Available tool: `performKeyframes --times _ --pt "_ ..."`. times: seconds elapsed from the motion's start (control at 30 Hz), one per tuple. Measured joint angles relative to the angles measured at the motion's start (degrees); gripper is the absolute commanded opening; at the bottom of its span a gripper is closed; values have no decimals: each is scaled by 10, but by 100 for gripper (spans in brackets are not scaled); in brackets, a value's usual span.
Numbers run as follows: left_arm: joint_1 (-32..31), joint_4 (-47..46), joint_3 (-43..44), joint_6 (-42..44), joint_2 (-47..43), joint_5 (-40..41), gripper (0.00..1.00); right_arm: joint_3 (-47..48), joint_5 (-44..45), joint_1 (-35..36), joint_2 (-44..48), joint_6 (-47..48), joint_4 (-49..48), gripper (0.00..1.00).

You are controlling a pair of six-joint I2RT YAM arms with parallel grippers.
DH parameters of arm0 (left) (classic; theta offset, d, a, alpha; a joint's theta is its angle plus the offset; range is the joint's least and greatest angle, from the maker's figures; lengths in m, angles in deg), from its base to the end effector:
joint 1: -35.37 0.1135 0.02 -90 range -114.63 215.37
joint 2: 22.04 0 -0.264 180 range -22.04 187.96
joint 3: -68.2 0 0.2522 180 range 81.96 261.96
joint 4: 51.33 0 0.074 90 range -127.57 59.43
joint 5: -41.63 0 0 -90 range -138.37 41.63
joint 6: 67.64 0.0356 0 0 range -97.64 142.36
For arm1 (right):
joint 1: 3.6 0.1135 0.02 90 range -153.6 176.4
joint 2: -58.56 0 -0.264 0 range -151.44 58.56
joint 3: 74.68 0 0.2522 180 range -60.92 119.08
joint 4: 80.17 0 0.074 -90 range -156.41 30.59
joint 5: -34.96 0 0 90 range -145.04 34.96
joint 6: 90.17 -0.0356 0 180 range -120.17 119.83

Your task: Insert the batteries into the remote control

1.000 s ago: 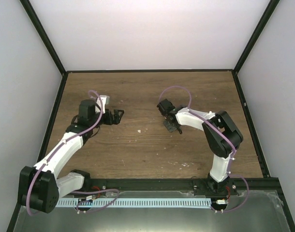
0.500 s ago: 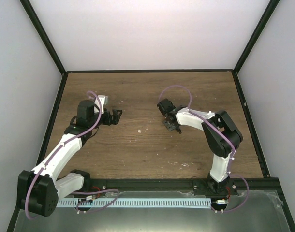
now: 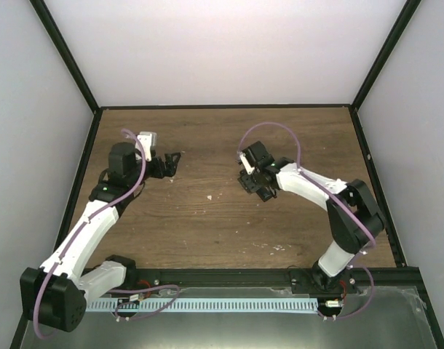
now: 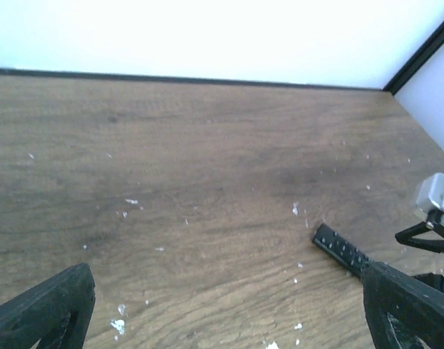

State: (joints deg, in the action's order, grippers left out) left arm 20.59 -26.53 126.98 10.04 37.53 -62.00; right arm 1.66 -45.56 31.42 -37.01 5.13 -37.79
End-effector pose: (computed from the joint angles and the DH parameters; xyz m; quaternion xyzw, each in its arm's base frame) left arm 0.2264 -0.0684 0.2908 0.0813 0.8386 -0.2216 0.4909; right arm 0.2782 0.1878 0.1972 -0.3140 0.9139 -0.0148 0.2568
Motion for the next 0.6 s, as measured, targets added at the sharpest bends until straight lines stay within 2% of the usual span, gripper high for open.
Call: performKeyframes --times 0.13,0.37,0.6 --pt "0 13 28 -9 -14 24 100 -2 -43 -21 29 -3 -18 99" --pt "0 45 99 -14 -12 60 100 -5 -100 -132 34 -29 -33 100" --pt "0 55 105 -18 -13 96 100 -13 -138 -236 64 -60 -40 100"
